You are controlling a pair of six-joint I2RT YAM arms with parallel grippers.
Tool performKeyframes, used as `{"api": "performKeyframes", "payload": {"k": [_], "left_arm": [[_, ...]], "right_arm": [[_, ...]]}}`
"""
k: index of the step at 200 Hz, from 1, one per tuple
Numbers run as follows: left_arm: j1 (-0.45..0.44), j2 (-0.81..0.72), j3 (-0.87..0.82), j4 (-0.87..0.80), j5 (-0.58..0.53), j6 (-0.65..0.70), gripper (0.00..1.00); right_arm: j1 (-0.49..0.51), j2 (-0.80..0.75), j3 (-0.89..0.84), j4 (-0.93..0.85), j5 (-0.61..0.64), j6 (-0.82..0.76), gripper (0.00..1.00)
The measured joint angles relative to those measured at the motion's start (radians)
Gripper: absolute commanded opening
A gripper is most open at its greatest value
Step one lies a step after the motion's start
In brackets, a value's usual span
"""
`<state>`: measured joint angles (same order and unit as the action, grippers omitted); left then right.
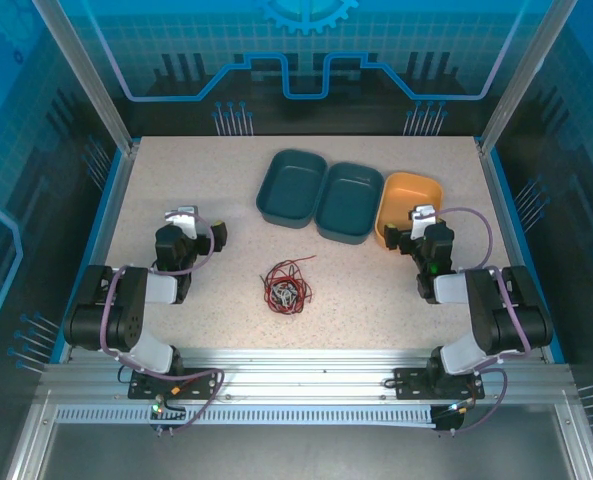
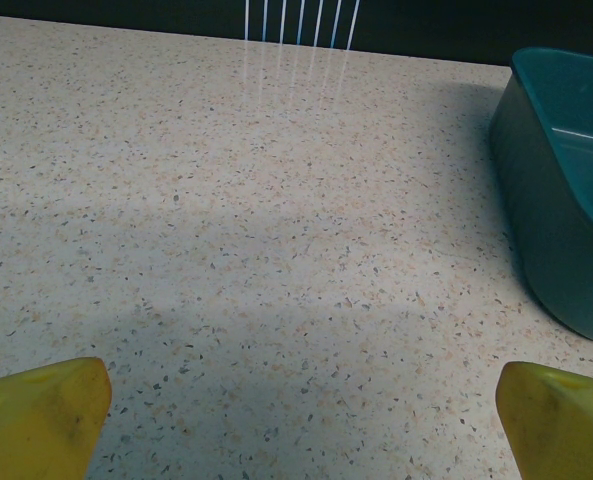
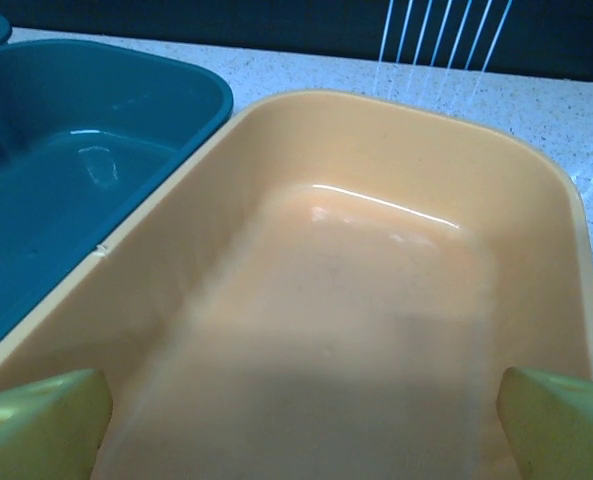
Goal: Untangle the cables
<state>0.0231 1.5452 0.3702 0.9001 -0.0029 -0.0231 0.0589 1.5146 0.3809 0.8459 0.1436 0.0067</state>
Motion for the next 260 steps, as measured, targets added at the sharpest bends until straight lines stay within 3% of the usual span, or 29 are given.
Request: {"api": "performKeyframes", "payload": {"k": [99,171,207,260], "left_arm": [[0.0,-0.245,0.033,-0.206,-0.061,-0.013,0.99],[-0.014,-0.449,0.075,-0.338,-0.066,-0.218,0.99],[-0.125,-0.495,0.095,-0.429,-0.06,-0.335,0.99],[-0.332,-0.531,0.101,-0.615,-0.061,-0.381,0.99]], "right_arm": [[0.071,-0.317,0.106,-0.411,0.132,0.029,1.0],[0.275,-0.498,0.161,-0.787,0.322,0.194,1.0],[0.407,-0.524,0.249,-0.978,0.403,0.31,1.0],[0.611,-0.512,0.355,-1.228,0.504,0.47,1.0]]}}
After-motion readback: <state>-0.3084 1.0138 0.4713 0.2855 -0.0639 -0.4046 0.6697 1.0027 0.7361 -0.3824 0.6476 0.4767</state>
